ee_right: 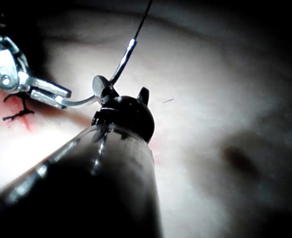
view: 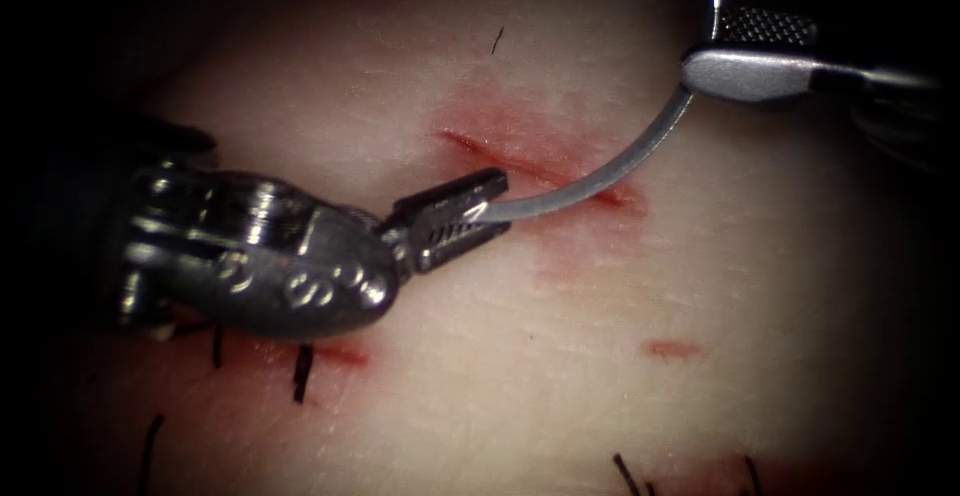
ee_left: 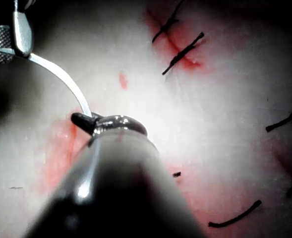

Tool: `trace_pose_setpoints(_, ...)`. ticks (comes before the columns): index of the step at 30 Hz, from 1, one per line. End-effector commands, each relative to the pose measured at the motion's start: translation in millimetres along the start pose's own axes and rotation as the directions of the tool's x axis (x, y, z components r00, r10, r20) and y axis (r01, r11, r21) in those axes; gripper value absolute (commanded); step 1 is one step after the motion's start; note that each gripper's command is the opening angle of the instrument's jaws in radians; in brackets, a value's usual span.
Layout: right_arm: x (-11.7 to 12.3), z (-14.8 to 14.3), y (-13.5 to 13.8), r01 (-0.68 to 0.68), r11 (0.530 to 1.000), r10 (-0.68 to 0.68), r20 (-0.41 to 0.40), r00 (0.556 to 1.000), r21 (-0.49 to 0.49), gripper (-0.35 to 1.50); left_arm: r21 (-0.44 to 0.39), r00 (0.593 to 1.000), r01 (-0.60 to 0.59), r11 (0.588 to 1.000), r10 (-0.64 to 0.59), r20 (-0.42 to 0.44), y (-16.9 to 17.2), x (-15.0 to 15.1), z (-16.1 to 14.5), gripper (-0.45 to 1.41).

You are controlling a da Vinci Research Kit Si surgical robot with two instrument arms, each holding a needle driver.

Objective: Wound Closure

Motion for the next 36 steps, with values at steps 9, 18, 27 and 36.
trace_pose_setpoints(9,0.9,2.4,-0.6,-0.003,1.000,0.003,-0.010,1.000,0.007,1.36,0.001,1.000,-0.021,1.000,0.021,-0.006,0.7,0.1,0.8,-0.45)
trace_pose_setpoints(18,1.4,2.8,-0.8,0.067,0.997,-0.068,-0.040,0.997,-0.033,-0.35,-0.004,0.999,-0.016,1.000,0.016,-0.035,0.8,0.2,0.7,-0.45)
trace_pose_setpoints(27,1.9,2.4,-0.5,0.211,0.975,-0.215,-0.062,0.975,-0.070,-0.35,-0.075,0.978,0.113,0.991,-0.124,-0.170,0.6,0.7,0.5,0.41)
trace_pose_setpoints(36,1.8,1.8,-0.3,0.412,0.910,-0.410,-0.048,0.911,0.042,-0.35,-0.412,0.797,0.475,0.777,-0.579,-0.172,-1.0,1.7,0.0,1.03)
